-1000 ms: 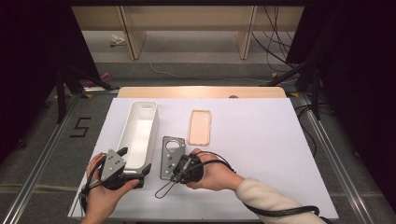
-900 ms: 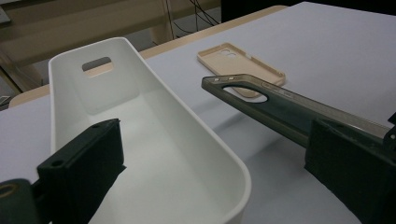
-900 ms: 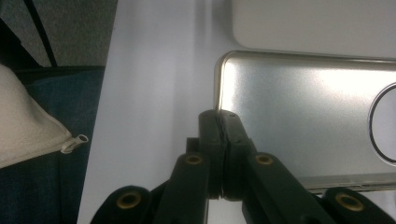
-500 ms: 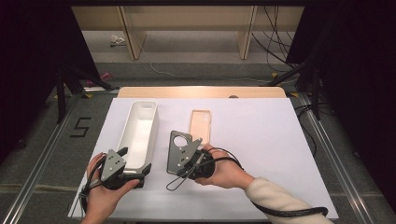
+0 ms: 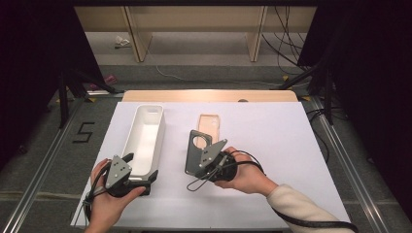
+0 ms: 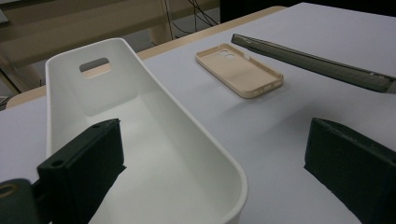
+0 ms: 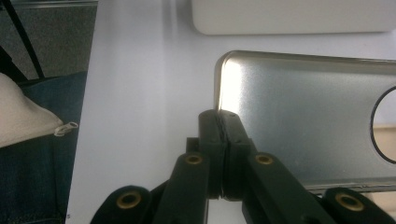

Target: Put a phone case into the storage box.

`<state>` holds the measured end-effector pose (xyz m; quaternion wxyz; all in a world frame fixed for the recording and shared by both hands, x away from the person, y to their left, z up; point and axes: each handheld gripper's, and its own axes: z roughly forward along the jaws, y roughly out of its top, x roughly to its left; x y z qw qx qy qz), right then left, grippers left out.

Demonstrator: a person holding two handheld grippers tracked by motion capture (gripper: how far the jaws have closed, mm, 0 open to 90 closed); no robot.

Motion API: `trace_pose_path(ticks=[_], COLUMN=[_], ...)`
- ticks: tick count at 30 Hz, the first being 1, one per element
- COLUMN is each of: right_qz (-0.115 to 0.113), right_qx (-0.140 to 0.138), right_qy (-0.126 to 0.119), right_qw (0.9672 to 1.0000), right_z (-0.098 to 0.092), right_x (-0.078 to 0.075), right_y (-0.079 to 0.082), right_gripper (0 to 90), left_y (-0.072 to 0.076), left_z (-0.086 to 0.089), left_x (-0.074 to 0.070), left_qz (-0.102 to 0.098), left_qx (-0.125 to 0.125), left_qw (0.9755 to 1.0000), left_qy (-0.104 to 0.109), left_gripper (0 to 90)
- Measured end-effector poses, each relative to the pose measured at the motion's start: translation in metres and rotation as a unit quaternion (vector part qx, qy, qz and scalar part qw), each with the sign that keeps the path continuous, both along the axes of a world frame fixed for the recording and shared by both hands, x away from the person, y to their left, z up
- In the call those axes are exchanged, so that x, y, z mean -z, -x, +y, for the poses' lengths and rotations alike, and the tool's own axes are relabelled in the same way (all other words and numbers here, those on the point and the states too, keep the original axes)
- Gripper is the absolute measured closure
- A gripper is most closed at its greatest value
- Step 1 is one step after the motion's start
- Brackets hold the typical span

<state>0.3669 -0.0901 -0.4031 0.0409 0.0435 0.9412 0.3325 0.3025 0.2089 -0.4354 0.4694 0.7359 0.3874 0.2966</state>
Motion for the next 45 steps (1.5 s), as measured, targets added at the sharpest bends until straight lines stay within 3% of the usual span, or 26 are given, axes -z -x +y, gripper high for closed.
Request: trace_pose_path(ticks=[17,25,39,45], right_qz=[-0.003,-0.004,-0.005,-0.007], right_qx=[0.021,0.03,0.036,0.04], right_qy=[-0.01,-0.016,-0.013,-0.016], right_qw=[0.9997,0.9994,0.9993,0.9991], right_z=[-0.031,-0.044,-0.056,-0.06], right_x=[-0.001,-0.002,0.001,0.001], right_y=[0.004,0.008,0.014,0.017], right_gripper=[89.7,89.7,89.7,89.7], left_y=[-0.002,-0.007,-0.037,-0.056], left_z=[-0.006,-0.02,-0.066,-0.092], left_x=[-0.003,-0.012,-0.038,-0.049], left_qz=[-0.001,0.015,0.021,0.033], left_qx=[0.008,0.022,0.055,0.062], left_qw=[1.0,0.9996,0.9982,0.9975], left_qy=[-0.001,0.009,0.01,-0.006], left_gripper=[4.2,4.1,5.4,7.2])
